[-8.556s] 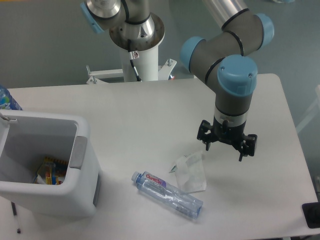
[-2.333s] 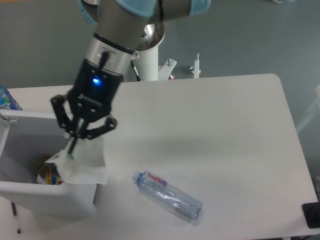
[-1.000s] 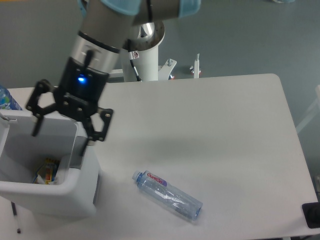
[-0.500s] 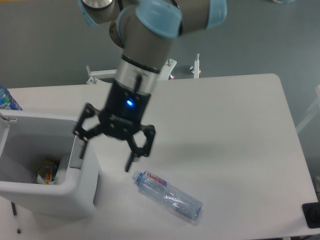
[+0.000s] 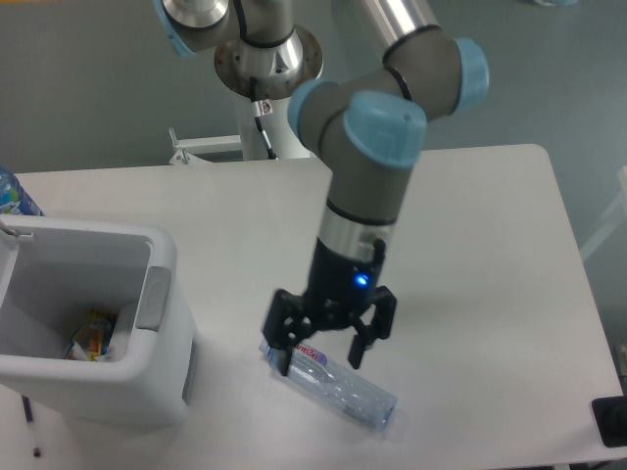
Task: Place the trash in the trash can
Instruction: 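Move the gripper over the clear water bottle with pink label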
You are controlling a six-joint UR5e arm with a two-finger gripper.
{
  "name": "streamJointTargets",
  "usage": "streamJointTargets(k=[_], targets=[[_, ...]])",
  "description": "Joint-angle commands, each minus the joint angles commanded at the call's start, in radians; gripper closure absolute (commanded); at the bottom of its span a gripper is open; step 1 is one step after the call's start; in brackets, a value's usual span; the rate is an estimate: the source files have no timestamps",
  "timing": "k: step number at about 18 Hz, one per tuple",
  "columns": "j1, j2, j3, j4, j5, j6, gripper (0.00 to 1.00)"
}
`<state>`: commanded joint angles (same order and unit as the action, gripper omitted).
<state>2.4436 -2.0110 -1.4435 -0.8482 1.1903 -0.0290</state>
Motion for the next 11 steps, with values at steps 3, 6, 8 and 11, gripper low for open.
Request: streamJointTargets(k=[3,6,8,11], targets=[[0.0,-0.028,0.037,-0.089,0.026,-0.051,0.0],[-0.002,-0.084,0.103,-0.202,0.074,-0.145,0.0],[-0.006,-0.124,0.136,-0.213,0.132,-0.219,0.0],[-0.006,-0.15,0.163,-0.221,0.146,-0.265,0.0]])
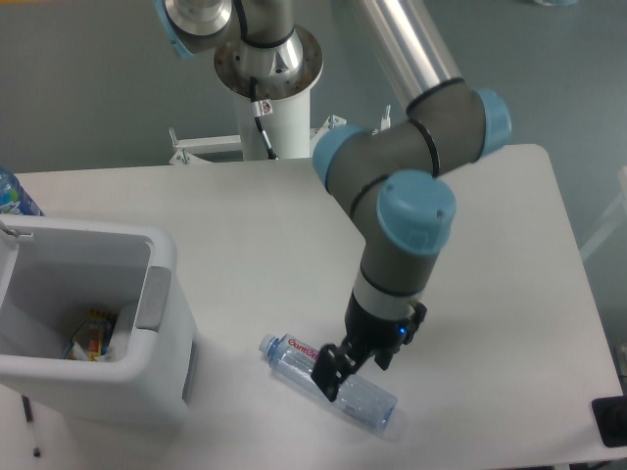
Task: Place the trash in the trash can
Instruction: 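Move the gripper over the clear water bottle with pink label, then lower the gripper to the bottle's end and close on it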
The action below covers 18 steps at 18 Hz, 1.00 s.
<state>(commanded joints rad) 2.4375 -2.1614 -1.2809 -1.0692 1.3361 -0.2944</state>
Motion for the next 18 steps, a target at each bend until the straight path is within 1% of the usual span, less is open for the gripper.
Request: streamJointTargets(k=[2,5,8,9,11,18], targets=[[0.0,-0.015,-0.003,-0.008,0.023,-0.031,0.0],[-0.002,-0.051,-0.023,-0.012,0.139,-0.06,0.0],[-0.011,-0.074,-0.003,-0.009,0.147,-0.081,0.0],[-0.017,-0.089,0.001,-0.006,0.155,-0.1,0.0],[-0.032,-0.123,0.031,-0.005,0.175,-0.129,0.0],[-0.061,-0.169,0.038,0.0,0.227,-0.146,0.0]])
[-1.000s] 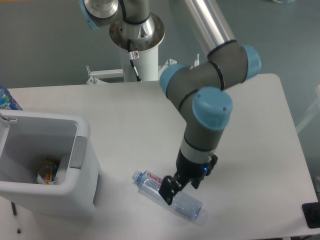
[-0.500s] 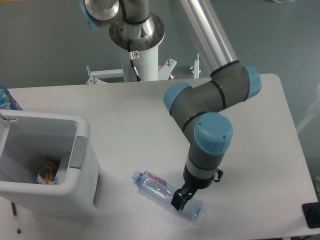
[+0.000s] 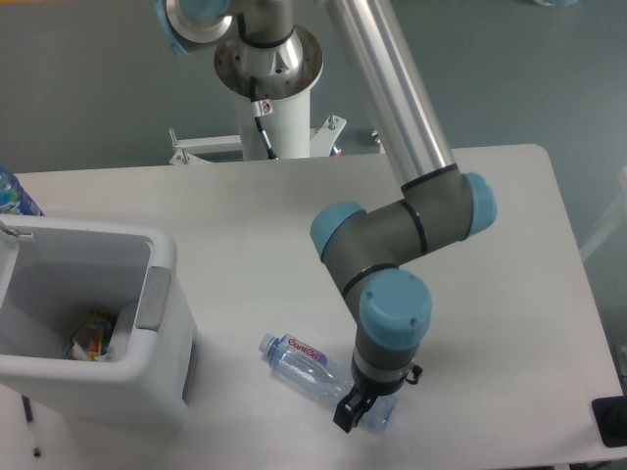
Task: Place the trash in the trash can
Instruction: 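Lower the gripper to the bottle's end and close on it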
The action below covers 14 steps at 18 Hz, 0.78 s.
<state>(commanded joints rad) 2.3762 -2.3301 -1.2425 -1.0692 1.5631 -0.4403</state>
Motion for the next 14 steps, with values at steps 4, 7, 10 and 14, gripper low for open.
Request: streamJointTargets(k=[4,7,10,14], targets=[[-0.006,-0.02,0.012,0.0,0.032,-0.011,0.0],[-0.022,-0.038,0.015,0.0,0.078,-0.015,0.0],[-0.023,-0.04,0.026,-0.002,0.078,-0.023,0.03],[-0.023,-0.045,0.038,0.0,0.078,-0.041,0.22]])
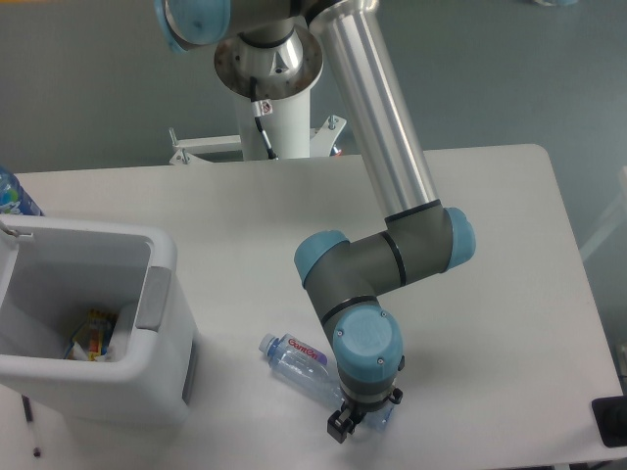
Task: Place the trash in the trash can
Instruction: 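Lower the gripper to the bottle's end and close on it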
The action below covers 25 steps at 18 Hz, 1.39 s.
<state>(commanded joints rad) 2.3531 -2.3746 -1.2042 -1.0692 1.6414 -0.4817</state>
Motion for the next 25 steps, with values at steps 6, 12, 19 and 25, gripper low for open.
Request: streamJointTargets(k=[6,12,19,25], targets=[[0.0,-0.017,0.035,0.0,0.002,-0.055,0.46],[0.002,-0.011,0.037,0.0,0.002,-0.055,0.52],[0.003,0.034,0.035,-0.003,-0.017,-0.048,0.52],[0.015,0.066,0.041,0.002,-0.052,-0.04,0.52]])
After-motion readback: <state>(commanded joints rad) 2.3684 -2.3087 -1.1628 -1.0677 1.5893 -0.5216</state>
